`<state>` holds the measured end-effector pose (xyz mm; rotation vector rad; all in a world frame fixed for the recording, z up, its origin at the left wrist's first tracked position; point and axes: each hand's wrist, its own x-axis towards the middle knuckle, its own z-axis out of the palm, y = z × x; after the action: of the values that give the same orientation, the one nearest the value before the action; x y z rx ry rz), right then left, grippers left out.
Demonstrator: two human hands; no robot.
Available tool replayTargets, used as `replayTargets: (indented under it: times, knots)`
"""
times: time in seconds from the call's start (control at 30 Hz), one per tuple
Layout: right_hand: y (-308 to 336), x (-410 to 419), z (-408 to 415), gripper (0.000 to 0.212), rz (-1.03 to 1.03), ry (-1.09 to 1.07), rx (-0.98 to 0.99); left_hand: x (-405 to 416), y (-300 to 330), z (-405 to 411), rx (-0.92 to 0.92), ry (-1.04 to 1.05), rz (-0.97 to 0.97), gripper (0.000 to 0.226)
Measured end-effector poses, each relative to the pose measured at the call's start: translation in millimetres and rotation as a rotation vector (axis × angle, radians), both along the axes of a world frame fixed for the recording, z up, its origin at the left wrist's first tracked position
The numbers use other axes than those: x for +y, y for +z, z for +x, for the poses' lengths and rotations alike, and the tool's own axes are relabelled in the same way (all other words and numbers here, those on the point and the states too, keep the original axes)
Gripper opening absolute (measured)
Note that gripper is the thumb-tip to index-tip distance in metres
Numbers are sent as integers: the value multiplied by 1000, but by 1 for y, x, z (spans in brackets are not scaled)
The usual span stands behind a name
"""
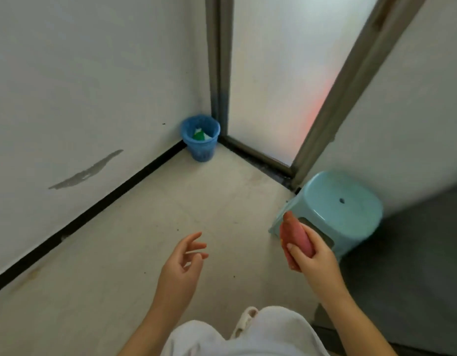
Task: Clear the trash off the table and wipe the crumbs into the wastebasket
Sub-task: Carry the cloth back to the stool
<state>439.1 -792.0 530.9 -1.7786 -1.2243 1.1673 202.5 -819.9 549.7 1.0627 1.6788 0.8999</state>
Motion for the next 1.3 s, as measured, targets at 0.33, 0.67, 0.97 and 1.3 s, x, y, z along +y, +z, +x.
replayTargets:
  times: [0.33,0.67,0.97,1.3]
  knots:
    - [-12,62,117,49,-18,-403,22,150,-8,126,7,-414,-60,42]
    - [-37,152,175,45,-122,-800,-15,335,-34,232,90,-952,-91,35]
    - [-149,209,230,44,-354,-911,14,421,-159,343,421,-1331,-129,45]
    - [-337,304,258,50,-450,-680,-214,424,-341,394,987,-1634,4,60]
